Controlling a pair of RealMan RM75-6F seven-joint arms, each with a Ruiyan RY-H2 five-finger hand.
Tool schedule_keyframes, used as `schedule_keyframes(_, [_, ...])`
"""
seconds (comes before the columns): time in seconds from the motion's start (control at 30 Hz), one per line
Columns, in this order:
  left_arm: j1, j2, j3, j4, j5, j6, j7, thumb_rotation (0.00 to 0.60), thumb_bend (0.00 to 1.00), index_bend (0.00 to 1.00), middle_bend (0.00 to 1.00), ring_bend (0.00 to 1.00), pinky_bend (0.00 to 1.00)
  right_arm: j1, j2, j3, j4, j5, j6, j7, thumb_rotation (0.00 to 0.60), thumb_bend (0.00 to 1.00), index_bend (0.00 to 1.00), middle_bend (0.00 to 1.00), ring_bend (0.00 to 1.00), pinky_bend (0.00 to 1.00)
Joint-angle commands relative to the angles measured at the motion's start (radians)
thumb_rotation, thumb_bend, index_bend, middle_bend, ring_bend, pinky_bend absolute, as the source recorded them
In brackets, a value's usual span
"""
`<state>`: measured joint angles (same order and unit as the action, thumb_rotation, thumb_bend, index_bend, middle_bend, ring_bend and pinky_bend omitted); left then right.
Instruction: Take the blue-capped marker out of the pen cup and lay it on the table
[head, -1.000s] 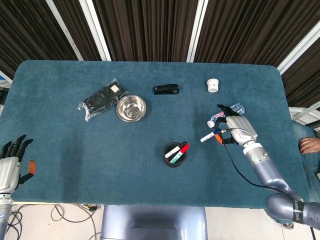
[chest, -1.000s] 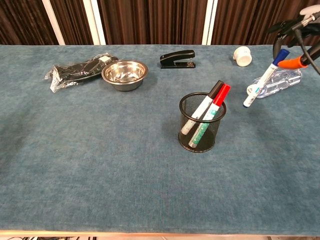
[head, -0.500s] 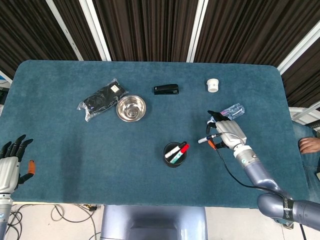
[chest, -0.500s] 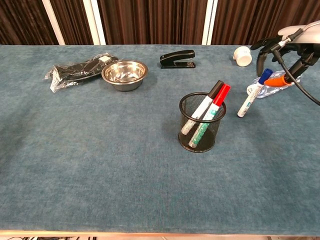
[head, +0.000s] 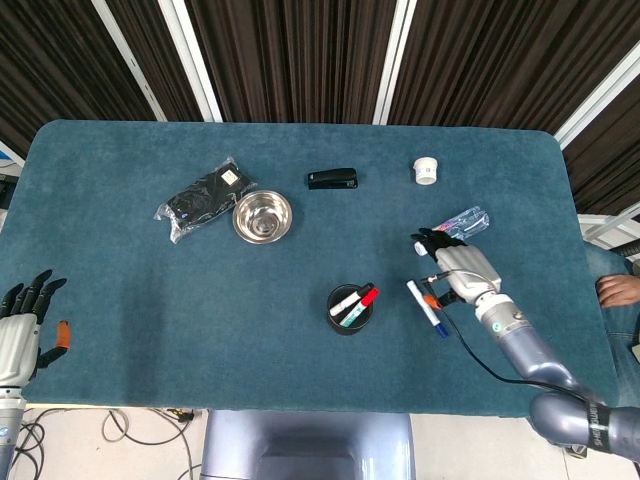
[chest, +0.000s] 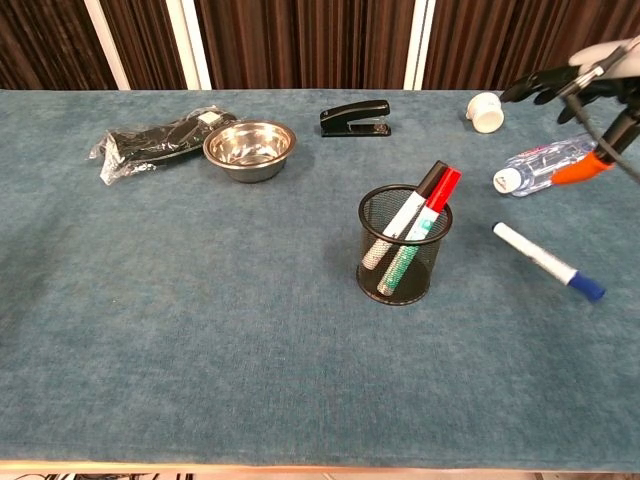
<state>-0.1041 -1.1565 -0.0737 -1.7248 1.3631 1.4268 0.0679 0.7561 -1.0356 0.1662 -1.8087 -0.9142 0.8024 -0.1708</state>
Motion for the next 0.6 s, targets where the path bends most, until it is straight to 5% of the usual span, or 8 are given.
schedule_keyframes(0.03, [0.000,0.000,0.000,0.000,0.000,0.001,0.000,0.600,0.56,0.15,0.04,0.11,0.04,-0.008,0.035,-0.012,-0.023,0.008,0.044,-0.053,0.600,0.30,0.07,0.00,0.00,0.16])
schedule_keyframes(0.23, [0.000,0.000,0.000,0.000,0.000,0.000,0.001,0.600,0.56,0.15,0.04,0.11,0.04,-0.076,0.050,-0.016,-0.073,-0.027,0.136,-0.003,0.600,0.29,0.07,0.00,0.00,0.16])
schedule_keyframes(0.4, [0.000,0.000,0.000,0.000,0.001,0.000,0.001,0.600,0.56,0.15,0.04,0.11,0.04,-0.228,0.039,-0.086,-0.092,-0.248,0.316,0.075,0.600,0.29,0.06,0.00,0.00,0.16])
schedule_keyframes(0.6, [0.001,-0.003,0.001,-0.004,0.003,0.004,0.004,0.600,0.56,0.15,0.04,0.11,0.04,-0.424,-0.093,-0.193,0.030,-0.500,0.611,0.090,0.600,0.29,0.03,0.00,0.00,0.16])
